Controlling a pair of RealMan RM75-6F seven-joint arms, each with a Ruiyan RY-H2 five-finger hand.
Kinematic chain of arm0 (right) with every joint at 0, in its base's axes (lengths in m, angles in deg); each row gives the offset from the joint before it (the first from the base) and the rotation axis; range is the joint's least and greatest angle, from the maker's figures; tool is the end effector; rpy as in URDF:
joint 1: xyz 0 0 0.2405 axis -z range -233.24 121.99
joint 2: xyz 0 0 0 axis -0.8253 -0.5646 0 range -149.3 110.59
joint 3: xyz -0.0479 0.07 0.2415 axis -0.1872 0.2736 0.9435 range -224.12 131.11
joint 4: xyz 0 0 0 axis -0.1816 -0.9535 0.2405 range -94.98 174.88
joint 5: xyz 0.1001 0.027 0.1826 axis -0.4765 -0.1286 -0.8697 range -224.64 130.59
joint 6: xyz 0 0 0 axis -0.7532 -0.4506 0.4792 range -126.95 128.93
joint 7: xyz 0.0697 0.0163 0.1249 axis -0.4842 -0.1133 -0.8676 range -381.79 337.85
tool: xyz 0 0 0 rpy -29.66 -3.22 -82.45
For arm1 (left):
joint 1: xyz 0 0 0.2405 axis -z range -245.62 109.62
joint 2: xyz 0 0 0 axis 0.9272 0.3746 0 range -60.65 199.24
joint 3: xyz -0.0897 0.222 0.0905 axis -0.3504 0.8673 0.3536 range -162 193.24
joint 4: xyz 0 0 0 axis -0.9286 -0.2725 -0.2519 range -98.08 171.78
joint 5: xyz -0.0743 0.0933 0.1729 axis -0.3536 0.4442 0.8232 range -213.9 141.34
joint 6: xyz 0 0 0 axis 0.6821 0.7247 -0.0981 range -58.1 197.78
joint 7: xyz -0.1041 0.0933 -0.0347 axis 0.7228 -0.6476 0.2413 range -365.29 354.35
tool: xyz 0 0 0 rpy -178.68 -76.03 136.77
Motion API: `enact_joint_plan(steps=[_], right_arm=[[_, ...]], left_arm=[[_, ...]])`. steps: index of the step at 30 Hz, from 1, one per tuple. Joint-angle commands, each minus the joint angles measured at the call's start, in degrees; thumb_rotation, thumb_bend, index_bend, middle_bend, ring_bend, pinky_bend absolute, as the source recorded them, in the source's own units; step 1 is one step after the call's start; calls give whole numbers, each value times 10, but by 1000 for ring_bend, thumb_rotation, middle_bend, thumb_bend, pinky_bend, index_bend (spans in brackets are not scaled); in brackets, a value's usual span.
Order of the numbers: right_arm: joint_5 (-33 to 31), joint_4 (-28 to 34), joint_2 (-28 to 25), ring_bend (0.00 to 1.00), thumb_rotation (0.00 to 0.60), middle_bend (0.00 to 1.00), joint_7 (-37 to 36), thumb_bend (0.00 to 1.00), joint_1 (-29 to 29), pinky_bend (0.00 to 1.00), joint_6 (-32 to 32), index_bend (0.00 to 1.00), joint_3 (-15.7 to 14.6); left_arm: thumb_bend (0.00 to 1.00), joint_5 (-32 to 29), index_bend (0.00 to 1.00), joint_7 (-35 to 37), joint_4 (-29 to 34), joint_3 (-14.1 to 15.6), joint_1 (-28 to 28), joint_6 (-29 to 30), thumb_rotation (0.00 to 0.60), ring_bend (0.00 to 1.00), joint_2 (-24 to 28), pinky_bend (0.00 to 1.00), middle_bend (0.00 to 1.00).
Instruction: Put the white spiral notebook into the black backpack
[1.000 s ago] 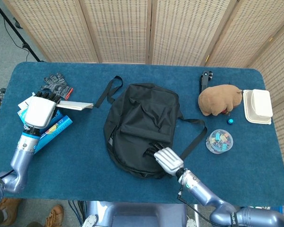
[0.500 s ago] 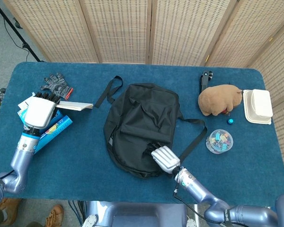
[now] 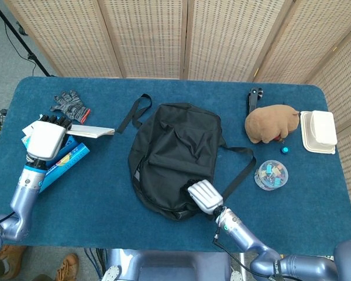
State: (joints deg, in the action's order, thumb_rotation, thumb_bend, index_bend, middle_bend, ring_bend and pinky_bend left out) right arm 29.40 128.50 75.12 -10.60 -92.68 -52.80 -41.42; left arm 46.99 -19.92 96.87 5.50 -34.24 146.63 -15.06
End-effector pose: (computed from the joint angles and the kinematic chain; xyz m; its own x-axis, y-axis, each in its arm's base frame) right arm -0.1302 -0.2719 -0.0644 0.3314 -0.4226 0.8436 -0.8673 -0.4885 0.0960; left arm -0.2423 0.3696 0.1053 0.6764 -0.3064 0.6697 0.6374 -0.2121 -0.7408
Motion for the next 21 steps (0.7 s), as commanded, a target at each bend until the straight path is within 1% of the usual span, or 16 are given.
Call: enact_joint_plan(steps=[1, 7, 11, 16, 17, 21], right_arm=[[3, 1, -1, 345, 600, 500, -2, 540, 1, 422, -5, 492, 0], [15, -6, 3, 395, 600, 533, -27, 546, 10, 471, -34, 534, 9], [12, -17, 9, 436, 600, 576, -52, 547, 13, 501, -50, 599, 25], [-18, -11, 4, 452, 600, 600, -83, 552, 13, 509, -51, 627, 55], [-33, -8, 0, 453, 600, 602, -87, 554, 12, 509, -47, 627, 66], [-75, 1, -17, 456, 600, 606, -86, 554, 6, 510, -31, 629, 90]], left_arm=[[503, 1, 807, 3, -2, 1, -1, 2, 600, 551, 0, 592, 611], [503, 14, 825, 26, -13, 5, -3, 15, 600, 562, -3, 592, 627], [503, 29, 834, 48, -34, 10, -5, 35, 600, 566, -13, 592, 634], [503, 50, 834, 92, -59, 11, -6, 69, 600, 566, -21, 592, 634], [503, 57, 834, 103, -64, 11, -7, 82, 600, 566, -21, 592, 634], [503, 70, 834, 120, -65, 12, -10, 110, 600, 566, -17, 592, 634]])
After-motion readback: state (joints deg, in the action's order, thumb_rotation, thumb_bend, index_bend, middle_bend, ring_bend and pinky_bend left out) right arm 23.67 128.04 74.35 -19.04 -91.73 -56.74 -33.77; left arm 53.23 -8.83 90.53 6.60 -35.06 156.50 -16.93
